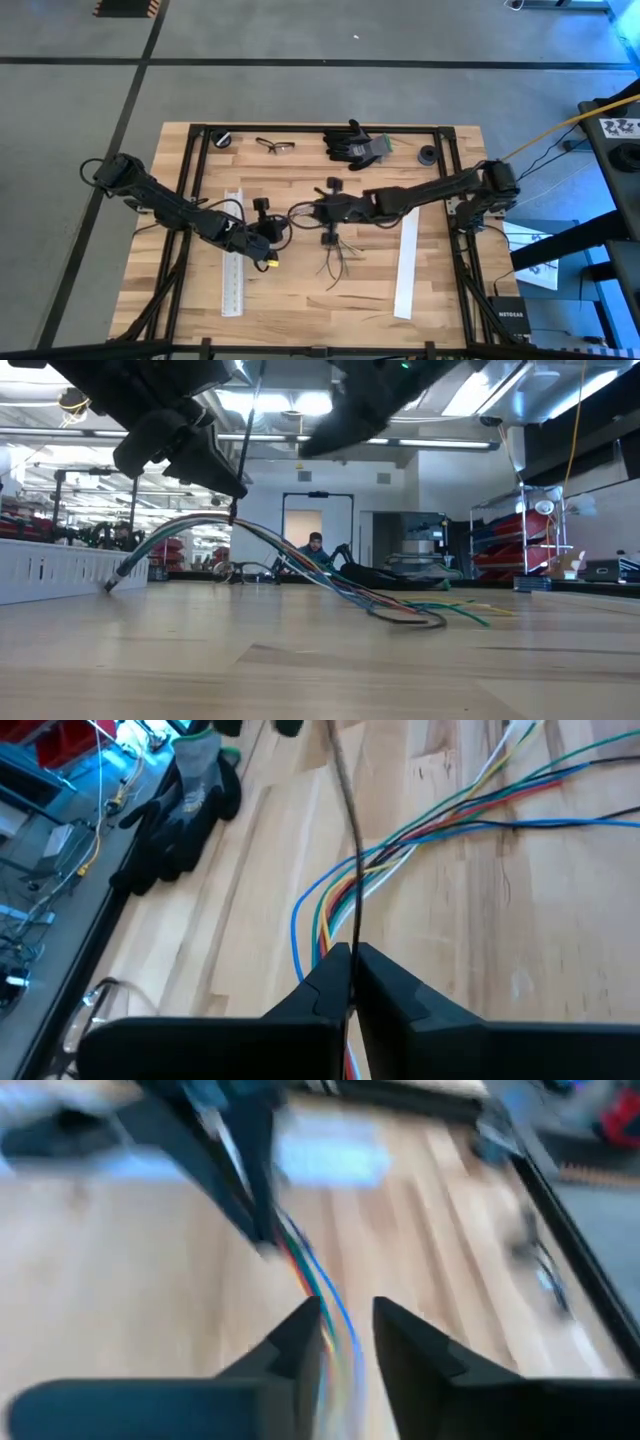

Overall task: Ziptie cables
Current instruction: Close the zip tie

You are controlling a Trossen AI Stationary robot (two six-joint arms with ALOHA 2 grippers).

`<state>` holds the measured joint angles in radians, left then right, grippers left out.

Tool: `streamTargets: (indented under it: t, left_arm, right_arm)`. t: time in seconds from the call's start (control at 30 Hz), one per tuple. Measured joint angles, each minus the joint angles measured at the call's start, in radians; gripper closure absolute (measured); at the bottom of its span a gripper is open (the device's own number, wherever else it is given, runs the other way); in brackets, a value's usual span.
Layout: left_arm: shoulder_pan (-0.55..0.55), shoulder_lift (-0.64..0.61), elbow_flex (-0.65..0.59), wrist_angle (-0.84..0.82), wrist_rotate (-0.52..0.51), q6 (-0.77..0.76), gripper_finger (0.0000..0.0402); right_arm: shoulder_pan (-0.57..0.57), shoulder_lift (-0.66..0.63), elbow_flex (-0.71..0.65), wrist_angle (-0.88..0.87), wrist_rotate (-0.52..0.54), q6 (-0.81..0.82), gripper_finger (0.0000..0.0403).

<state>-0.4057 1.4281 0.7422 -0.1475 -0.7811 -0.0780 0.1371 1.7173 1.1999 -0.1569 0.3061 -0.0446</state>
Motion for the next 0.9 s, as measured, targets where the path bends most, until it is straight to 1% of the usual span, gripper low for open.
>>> streamTargets:
  t: [0.03,0.07,0.1,0.13,0.2,0.27,0.37,0.4,0.47,0.53,0.6,0.73,0.9]
  left_arm:
    - [0.000,0.000,0.000,0.002,0.000,-0.008,0.0401]
    - [0.000,0.000,0.000,0.006,0.000,-0.015,0.0401]
    - [0.000,0.000,0.000,0.010,0.000,-0.019,0.0401]
    - [0.000,0.000,0.000,0.019,0.000,-0.019,0.0401]
    - [0.000,0.000,0.000,0.041,0.000,-0.019,0.0401]
    - [0.000,0.000,0.000,0.051,0.000,-0.030,0.0401]
    - [0.002,0.000,0.000,0.067,-0.013,-0.076,0.0401]
    - [0.005,0.000,0.000,0.075,-0.017,-0.100,0.0401]
    - [0.015,0.000,0.000,0.077,-0.021,-0.151,0.0401]
    - [0.025,0.000,-0.001,0.077,-0.026,-0.192,0.0401]
    - [0.037,0.002,0.000,0.081,-0.028,-0.227,0.0401]
    - [0.056,0.003,-0.001,0.076,-0.027,-0.256,0.0401]
    - [0.074,0.003,-0.001,0.082,-0.029,-0.263,0.0401]
  right_arm:
    - [-0.001,-0.010,0.000,-0.057,0.010,0.004,0.0304]
    - [-0.003,-0.012,-0.010,-0.075,0.016,0.005,0.0293]
    - [-0.008,-0.011,-0.032,-0.044,0.011,-0.006,0.0284]
    - [-0.007,-0.007,-0.070,0.022,-0.005,-0.013,0.0277]
    - [-0.007,0.031,-0.157,0.268,-0.036,-0.037,0.0270]
    - [-0.007,0.089,-0.249,0.518,-0.045,-0.072,0.0268]
    - [-0.012,0.196,-0.317,0.878,-0.080,-0.070,0.0267]
    - [-0.013,0.228,-0.317,0.958,-0.094,-0.046,0.0267]
    - [-0.012,0.290,-0.295,1.045,-0.090,0.013,0.0267]
    - [-0.005,0.329,-0.262,1.065,-0.084,0.045,0.0267]
    - [0.002,0.343,-0.211,1.047,-0.060,0.051,0.0267]
    - [0.014,0.342,-0.127,0.881,0.066,0.085,0.0269]
    - [0.014,0.342,-0.087,0.800,0.104,0.141,0.0291]
